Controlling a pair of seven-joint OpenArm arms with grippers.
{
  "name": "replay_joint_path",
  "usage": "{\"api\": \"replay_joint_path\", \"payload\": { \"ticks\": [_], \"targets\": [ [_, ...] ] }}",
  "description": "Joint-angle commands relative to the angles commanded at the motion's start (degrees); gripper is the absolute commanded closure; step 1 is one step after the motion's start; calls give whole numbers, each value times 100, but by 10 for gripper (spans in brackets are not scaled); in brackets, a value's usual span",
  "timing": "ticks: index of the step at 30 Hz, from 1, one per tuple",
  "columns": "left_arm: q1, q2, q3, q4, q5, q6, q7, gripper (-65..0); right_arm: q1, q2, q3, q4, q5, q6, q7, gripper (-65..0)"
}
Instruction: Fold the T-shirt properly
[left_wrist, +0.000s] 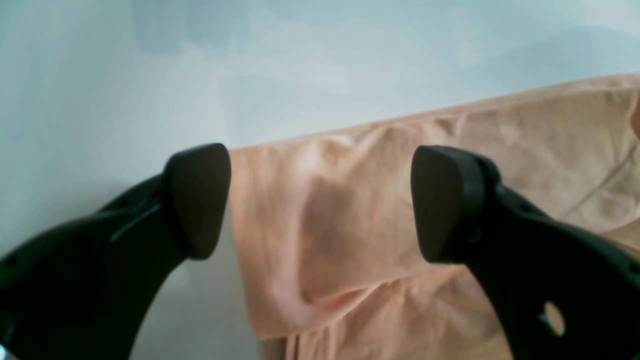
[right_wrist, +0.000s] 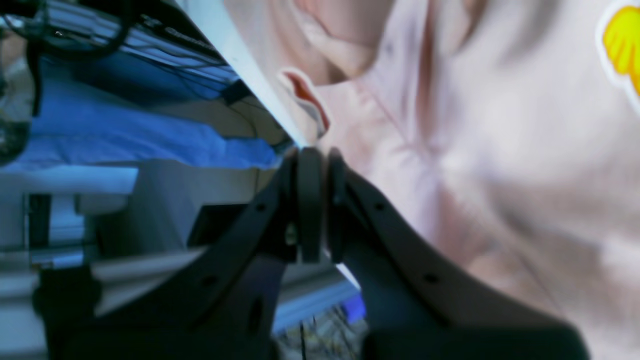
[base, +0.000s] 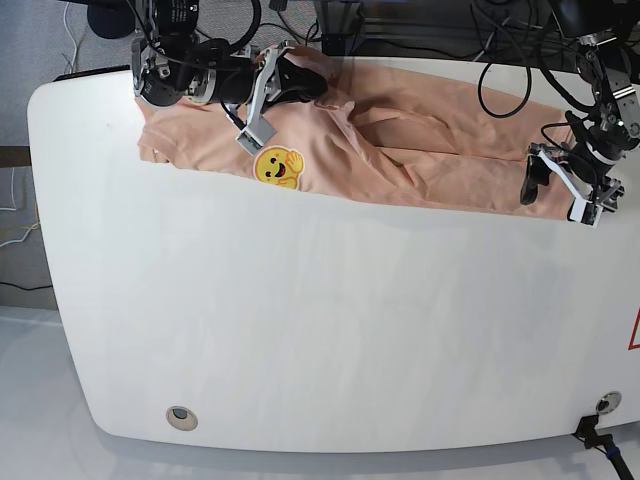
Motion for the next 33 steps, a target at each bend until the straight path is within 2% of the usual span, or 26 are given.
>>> {"api": "replay_joint_path", "payload": {
  "ticks": [3, 6, 8, 9, 11, 15, 19, 23, 24, 27, 29, 31, 33],
  "targets": [
    [0, 18, 0, 0, 0, 0, 0, -534, -9, 246, -26, 0, 334, 0, -105, -14],
    [0, 18, 0, 0, 0, 0, 0, -534, 26, 668, -123, 9, 826, 0, -105, -212],
    [0, 18, 0, 0, 0, 0, 0, -534, 35, 826, -123, 35, 993, 0, -105, -314],
    [0, 18, 0, 0, 0, 0, 0, -534, 44, 879, -114, 97, 1037, 0, -105, -353],
    [0, 18, 0, 0, 0, 0, 0, -534, 114, 967, -123, 132, 1046, 0, -105, -373],
    [0, 18, 0, 0, 0, 0, 0, -534, 325, 1020, 0, 114, 914, -9, -105, -373],
    [0, 18, 0, 0, 0, 0, 0, -534, 554, 1204, 589, 105, -167, -9, -88, -373],
    [26, 18, 0, 26, 0, 0, 0, -534, 677, 1319, 668, 105, -1424, 0, -88, -372],
    [35, 18, 0, 35, 0, 0, 0, -534, 668, 1301, 668, 105, -1626, 35, -79, -372],
    [132, 18, 0, 44, 0, 0, 0, -534, 633, 1116, 677, 97, -1749, 18, -79, -368],
    [352, 18, 0, 132, -9, 0, 0, -533, 571, 1064, 677, 97, -1749, 0, -62, -311],
    [536, 26, 0, 378, -9, 0, 9, -511, 519, 1064, 677, 97, -1749, 0, 149, -207],
    [835, 26, 0, 563, -18, 0, 9, -407, 466, 1064, 677, -9, -1758, 0, 325, -79]
  ]
}}
